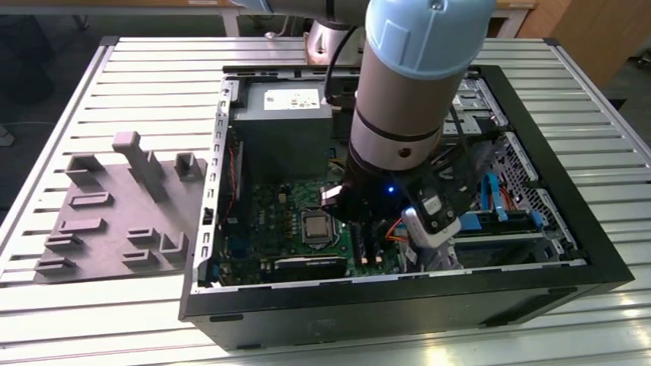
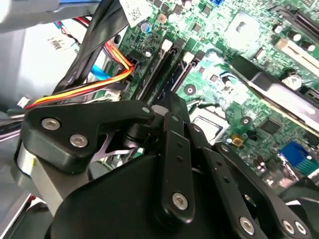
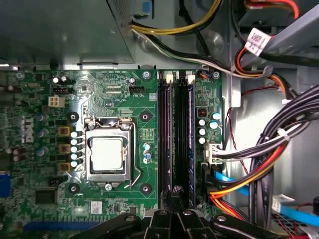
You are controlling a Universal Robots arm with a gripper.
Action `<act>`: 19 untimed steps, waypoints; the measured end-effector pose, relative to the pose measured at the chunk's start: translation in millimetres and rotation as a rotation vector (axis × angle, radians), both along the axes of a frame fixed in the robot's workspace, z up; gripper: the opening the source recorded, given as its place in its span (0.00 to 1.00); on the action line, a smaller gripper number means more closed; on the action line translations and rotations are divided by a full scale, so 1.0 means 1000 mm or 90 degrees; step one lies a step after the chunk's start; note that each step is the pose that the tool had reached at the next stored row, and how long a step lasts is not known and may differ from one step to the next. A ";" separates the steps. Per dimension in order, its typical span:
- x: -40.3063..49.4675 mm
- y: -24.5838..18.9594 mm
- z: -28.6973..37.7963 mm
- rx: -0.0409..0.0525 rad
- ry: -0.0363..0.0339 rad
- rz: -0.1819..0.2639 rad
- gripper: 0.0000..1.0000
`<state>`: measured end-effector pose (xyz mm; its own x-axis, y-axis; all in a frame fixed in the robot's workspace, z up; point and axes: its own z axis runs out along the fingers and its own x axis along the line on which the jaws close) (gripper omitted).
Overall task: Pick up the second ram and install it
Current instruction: 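Press down the second ram until it locks into place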
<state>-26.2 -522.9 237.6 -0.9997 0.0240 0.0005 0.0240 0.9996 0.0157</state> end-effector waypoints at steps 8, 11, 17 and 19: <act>0.0000 0.0001 0.0092 -0.0005 0.0000 0.000 0.11; 0.0000 0.0009 0.0094 -0.0007 0.0000 0.000 0.11; 0.0000 0.0089 0.0093 -0.0006 0.0000 0.000 0.11; 0.0000 0.0129 0.0093 -0.0006 0.0000 0.000 0.11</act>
